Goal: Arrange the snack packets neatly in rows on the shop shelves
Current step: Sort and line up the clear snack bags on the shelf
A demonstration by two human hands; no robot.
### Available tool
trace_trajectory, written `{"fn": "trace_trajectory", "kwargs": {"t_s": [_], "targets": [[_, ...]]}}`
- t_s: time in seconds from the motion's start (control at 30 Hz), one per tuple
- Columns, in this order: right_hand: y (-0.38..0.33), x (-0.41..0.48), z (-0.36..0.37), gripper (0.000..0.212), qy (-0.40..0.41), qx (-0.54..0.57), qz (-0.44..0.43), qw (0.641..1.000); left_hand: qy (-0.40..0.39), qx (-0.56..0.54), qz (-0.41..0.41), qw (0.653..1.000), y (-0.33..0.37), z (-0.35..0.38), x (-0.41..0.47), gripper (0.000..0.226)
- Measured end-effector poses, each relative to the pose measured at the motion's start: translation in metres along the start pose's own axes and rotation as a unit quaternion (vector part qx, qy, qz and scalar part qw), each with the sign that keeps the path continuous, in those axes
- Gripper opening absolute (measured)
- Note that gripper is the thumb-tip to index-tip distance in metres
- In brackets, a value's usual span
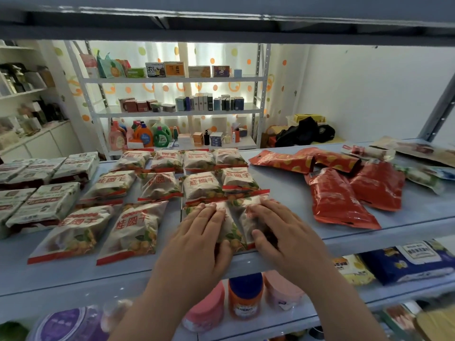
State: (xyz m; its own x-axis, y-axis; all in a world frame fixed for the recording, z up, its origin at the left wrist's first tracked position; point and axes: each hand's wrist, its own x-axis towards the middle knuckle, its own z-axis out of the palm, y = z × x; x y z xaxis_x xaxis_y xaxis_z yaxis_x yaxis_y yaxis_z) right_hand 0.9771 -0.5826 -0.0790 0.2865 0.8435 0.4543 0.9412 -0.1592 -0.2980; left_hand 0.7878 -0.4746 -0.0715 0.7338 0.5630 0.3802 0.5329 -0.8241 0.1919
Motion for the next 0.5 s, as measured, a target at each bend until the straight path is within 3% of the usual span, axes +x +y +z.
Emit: {"fn": "trace_trajectory", "kwargs": {"t_s": [0.2,0.5], "targets": [[-0.002,-0.003,-0.001,0.042,0.035,0.01,0.029,0.999,0.023,0.0,0.02,1.0,-0.002,-0.001,0.0,0.047],[-0.013,-0.002,-0.013,0.045,-0.005,0.041,0.064,0.997,0.004,-0.027,0.029,0.999,-0.008,-0.004,-0.002,0.054]]}}
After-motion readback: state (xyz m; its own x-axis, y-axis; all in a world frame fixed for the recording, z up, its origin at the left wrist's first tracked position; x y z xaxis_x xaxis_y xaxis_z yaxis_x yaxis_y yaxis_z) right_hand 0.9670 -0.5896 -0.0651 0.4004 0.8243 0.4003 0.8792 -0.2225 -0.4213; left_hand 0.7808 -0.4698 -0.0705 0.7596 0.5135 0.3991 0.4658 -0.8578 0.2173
